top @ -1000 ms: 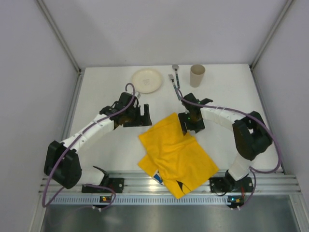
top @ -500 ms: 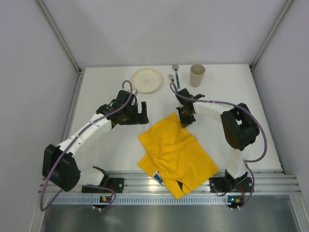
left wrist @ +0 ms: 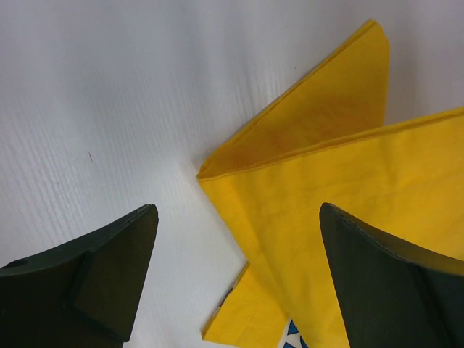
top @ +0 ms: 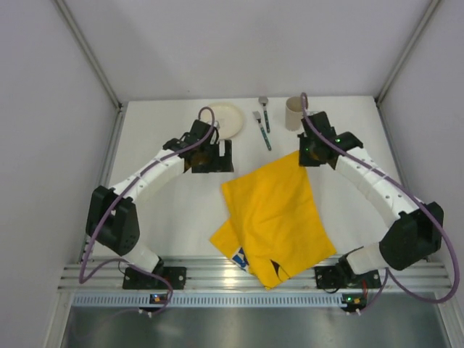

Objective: Set the dinner table for one person

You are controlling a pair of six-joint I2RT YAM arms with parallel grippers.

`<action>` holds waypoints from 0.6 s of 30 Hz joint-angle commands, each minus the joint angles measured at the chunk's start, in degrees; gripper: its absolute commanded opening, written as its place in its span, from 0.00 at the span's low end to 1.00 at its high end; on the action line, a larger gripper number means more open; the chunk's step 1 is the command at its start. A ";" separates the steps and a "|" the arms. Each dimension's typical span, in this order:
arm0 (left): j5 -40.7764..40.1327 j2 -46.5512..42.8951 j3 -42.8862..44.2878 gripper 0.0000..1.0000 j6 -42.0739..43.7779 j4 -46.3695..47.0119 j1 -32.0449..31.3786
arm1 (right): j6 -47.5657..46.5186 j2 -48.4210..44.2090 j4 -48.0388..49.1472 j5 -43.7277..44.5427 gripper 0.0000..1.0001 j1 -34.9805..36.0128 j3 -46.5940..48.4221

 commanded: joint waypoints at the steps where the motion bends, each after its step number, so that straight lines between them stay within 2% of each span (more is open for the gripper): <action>1: 0.36 1.56 3.86 0.98 1.19 1.94 0.21 | 1.43 0.38 -6.72 12.42 0.00 -6.92 1.32; 2: 0.18 1.82 4.64 0.98 1.19 1.85 0.12 | 2.05 0.82 -8.91 14.62 0.00 -10.59 1.41; 3: 0.09 2.35 5.09 0.99 1.19 1.94 0.12 | 3.97 1.26 -10.06 20.12 0.00 -12.20 1.41; 6: -0.70 3.58 6.85 0.98 1.19 1.32 0.12 | 5.12 1.35 -10.60 27.26 0.00 -17.21 0.18; 9: 1.14 4.73 7.47 0.98 1.28 0.71 -0.05 | 7.22 2.92 -11.12 30.80 0.00 -21.87 -1.66; 15: 1.94 8.59 4.75 0.96 3.38 0.62 -4.70 | 7.68 9.76 -7.09 25.65 0.00 -29.16 -4.74; 18: 0.54 10.87 3.43 0.94 4.35 0.62 -6.90 | 7.68 15.21 -6.03 25.11 0.00 -29.53 -3.34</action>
